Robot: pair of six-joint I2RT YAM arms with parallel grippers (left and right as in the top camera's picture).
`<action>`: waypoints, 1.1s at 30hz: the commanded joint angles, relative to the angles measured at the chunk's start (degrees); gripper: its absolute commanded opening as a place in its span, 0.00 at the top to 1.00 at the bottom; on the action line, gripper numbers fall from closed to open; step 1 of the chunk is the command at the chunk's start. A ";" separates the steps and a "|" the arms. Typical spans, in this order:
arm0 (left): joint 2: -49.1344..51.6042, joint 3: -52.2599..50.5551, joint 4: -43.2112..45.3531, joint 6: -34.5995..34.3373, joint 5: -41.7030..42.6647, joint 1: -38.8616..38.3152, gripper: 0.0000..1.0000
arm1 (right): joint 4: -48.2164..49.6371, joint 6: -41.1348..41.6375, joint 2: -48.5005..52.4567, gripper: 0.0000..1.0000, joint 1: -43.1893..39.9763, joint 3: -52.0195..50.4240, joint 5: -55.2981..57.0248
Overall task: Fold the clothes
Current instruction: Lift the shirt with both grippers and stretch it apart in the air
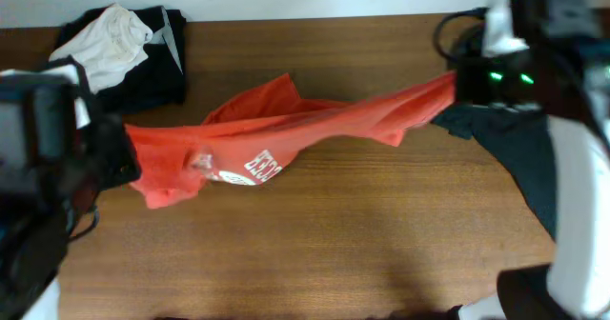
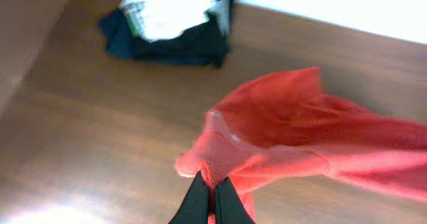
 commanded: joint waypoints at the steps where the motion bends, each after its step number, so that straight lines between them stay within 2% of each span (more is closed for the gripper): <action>1: -3.04 3.41 0.31 2.99 7.19 -0.07 1.00 | -0.22 -0.79 -8.07 0.96 -0.83 5.09 0.09; 4: 1.60 3.41 1.68 4.66 8.81 -0.07 1.00 | -0.09 -0.76 -7.32 0.96 -0.83 5.07 0.04; 6: 8.76 3.41 3.61 8.11 12.52 -0.07 1.00 | 0.28 -0.76 -3.39 0.96 -0.83 5.07 0.02; 8: 17.68 3.41 7.02 8.76 12.57 0.07 1.00 | 2.12 -0.76 3.37 0.96 -0.83 5.07 -0.42; 10: 28.02 3.41 16.35 10.75 12.57 1.05 1.00 | 7.93 -0.74 10.03 0.96 -0.81 5.07 -1.57; 12: 33.51 3.43 26.49 12.35 11.82 1.44 1.00 | 15.58 -0.72 14.53 0.96 -0.76 5.07 -3.69; 13: 35.60 4.09 32.74 12.52 10.23 1.44 1.00 | 19.80 -0.74 15.80 0.96 -0.79 5.09 -3.78; 15: 35.58 7.13 38.16 13.20 7.91 1.44 1.00 | 24.33 -0.66 15.28 0.96 -1.62 6.88 -3.34; 20: 34.45 40.61 29.22 16.20 6.95 4.70 1.00 | 15.23 -0.61 13.73 0.96 -12.66 33.90 -7.45; 22: 34.45 46.51 26.71 16.17 7.17 6.47 1.00 | 12.83 -0.83 13.73 0.96 -16.00 37.07 -9.35; 24: 34.75 47.10 21.70 16.13 7.78 8.35 1.00 | 8.46 -2.80 14.56 0.96 -16.92 35.63 -10.88; 28: 40.76 37.44 15.76 16.11 7.76 8.74 1.00 | 2.58 -3.61 19.19 0.96 -13.11 26.62 -11.13; 31: 47.08 28.76 7.78 12.39 7.74 8.74 1.00 | -0.24 -4.26 20.46 0.96 -10.08 16.02 -9.66; 33: 47.04 28.79 2.14 10.47 6.97 8.76 1.00 | -0.39 -4.22 19.56 0.96 -10.10 14.29 -8.94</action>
